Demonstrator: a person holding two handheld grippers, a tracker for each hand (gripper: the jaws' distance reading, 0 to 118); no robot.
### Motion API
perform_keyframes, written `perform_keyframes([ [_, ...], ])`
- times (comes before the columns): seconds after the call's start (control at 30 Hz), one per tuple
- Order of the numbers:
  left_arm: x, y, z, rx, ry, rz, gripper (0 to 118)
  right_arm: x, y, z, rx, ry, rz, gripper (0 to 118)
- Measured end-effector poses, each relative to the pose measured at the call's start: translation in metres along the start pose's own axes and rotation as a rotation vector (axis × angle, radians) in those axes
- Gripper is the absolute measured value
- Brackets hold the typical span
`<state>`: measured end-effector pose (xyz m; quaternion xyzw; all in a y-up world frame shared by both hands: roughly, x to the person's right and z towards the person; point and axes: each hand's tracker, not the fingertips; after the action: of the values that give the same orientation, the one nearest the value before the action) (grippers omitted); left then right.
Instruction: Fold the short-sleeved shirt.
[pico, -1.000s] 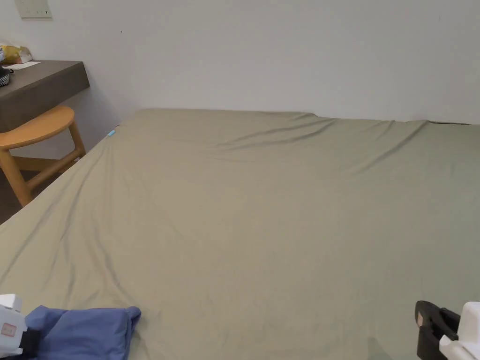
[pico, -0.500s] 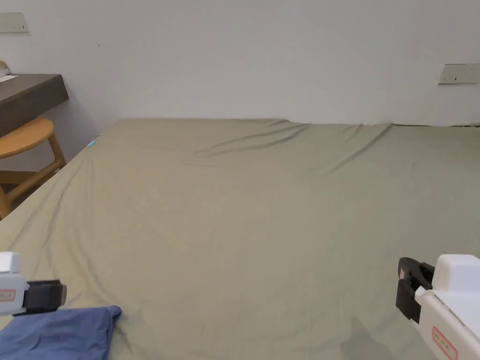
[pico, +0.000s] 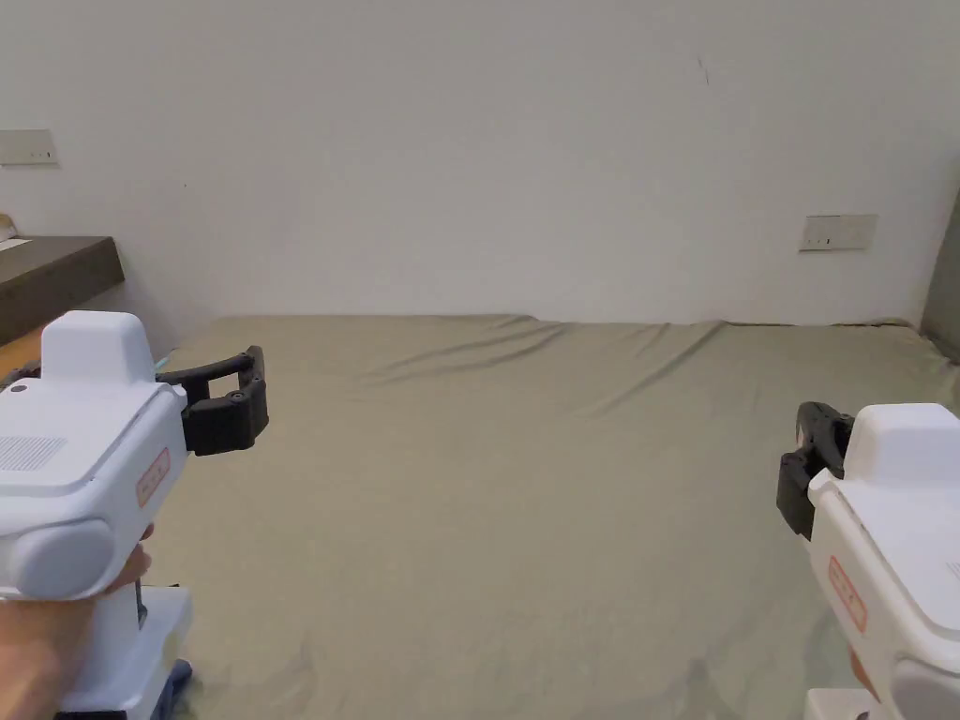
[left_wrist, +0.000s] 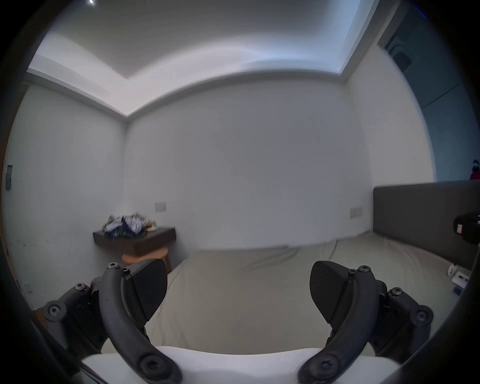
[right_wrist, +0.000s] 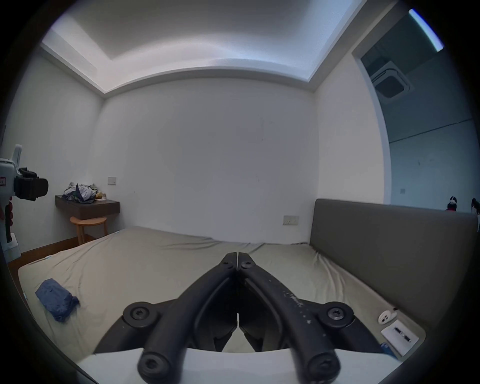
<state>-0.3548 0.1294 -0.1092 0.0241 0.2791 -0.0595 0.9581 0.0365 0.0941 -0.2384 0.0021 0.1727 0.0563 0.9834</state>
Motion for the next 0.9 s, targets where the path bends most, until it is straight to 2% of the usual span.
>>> perform_keyframes([
  [0.23,0.062,-0.013,0.006,0.080,-0.055,0.051,112,0.021,0.014,0.024,0.052,-0.038,0.015,1],
  [0.3,0.076,-0.019,0.013,0.082,-0.083,0.082,103,0.026,0.014,0.029,0.060,-0.052,0.033,1],
  [0.33,0.082,-0.024,0.015,0.091,-0.089,0.089,94,0.028,0.014,0.032,0.065,-0.056,0.036,1],
  [0.4,0.090,-0.031,0.017,0.094,-0.094,0.082,58,0.032,0.014,0.035,0.067,-0.062,0.040,1],
  [0.47,0.096,-0.034,0.023,0.084,-0.130,0.075,0,0.036,0.014,0.039,0.072,-0.060,0.035,1],
  [0.6,0.106,-0.035,0.027,0.047,-0.189,0.103,0,0.038,0.013,0.042,0.071,-0.063,0.027,1],
  [0.9,0.108,-0.033,0.033,0.038,-0.175,0.091,0,0.038,0.011,0.045,0.065,-0.062,0.017,1],
])
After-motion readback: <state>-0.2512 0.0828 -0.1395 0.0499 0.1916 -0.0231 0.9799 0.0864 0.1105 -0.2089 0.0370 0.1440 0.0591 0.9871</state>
